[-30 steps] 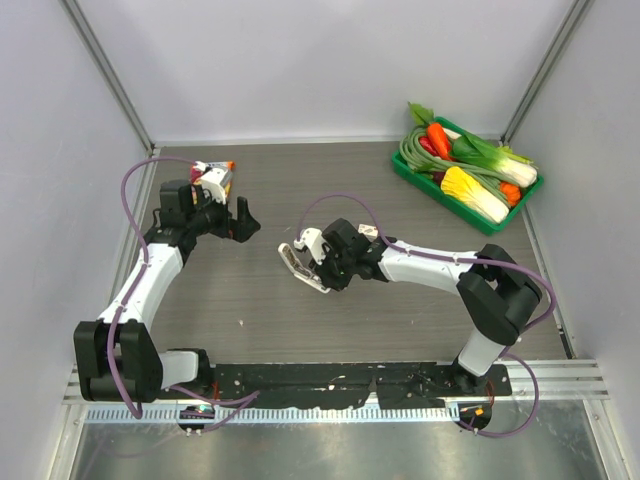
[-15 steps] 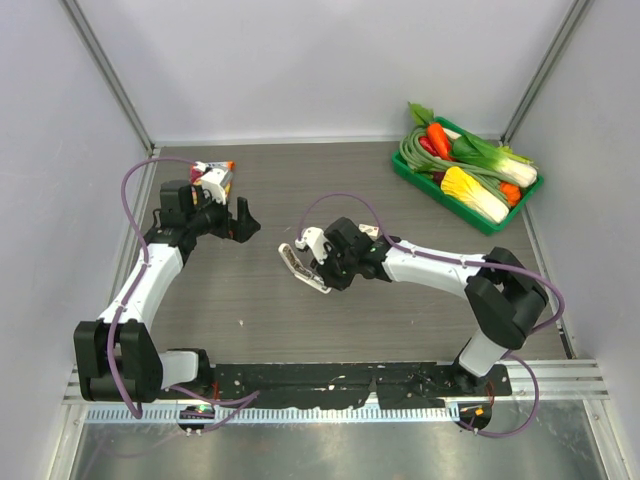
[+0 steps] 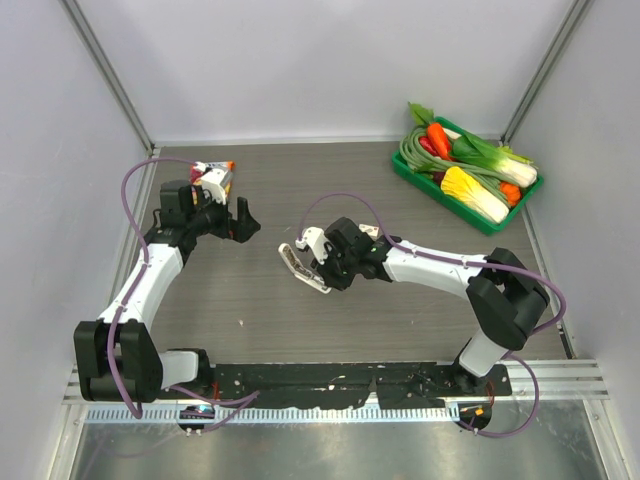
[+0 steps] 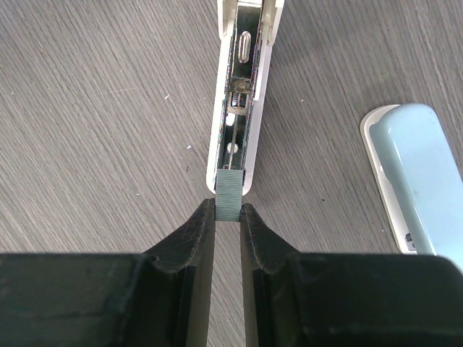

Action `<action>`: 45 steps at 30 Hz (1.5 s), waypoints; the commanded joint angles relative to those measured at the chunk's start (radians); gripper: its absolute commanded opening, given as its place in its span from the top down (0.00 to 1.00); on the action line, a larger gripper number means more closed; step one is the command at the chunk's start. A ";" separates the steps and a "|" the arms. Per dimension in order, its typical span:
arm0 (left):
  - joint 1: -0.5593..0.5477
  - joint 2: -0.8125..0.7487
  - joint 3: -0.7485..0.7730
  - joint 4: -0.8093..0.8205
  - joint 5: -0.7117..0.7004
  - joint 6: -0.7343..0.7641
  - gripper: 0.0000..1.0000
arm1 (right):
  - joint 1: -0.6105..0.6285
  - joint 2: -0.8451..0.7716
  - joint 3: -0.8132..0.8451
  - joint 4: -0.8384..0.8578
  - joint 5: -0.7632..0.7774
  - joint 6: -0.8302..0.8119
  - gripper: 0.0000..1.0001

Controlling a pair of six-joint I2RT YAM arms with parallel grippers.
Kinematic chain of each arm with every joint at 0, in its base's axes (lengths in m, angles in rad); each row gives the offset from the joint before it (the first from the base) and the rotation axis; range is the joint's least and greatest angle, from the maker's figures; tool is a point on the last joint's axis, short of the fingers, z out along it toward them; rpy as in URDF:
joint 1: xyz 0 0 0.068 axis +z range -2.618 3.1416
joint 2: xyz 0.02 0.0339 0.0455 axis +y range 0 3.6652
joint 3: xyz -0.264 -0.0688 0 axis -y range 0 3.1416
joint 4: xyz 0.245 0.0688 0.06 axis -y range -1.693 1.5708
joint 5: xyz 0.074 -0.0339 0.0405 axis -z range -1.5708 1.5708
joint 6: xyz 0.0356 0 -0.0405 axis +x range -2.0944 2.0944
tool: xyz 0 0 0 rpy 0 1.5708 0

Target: Load the staples into the stapler

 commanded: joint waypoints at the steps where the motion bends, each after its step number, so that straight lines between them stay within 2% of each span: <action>1: 0.006 -0.009 -0.005 0.045 0.022 -0.007 0.00 | 0.009 -0.012 0.001 0.028 0.010 -0.006 0.85; 45: 0.006 0.005 -0.008 0.050 0.035 -0.013 0.00 | 0.007 0.045 -0.004 0.035 -0.008 0.011 0.84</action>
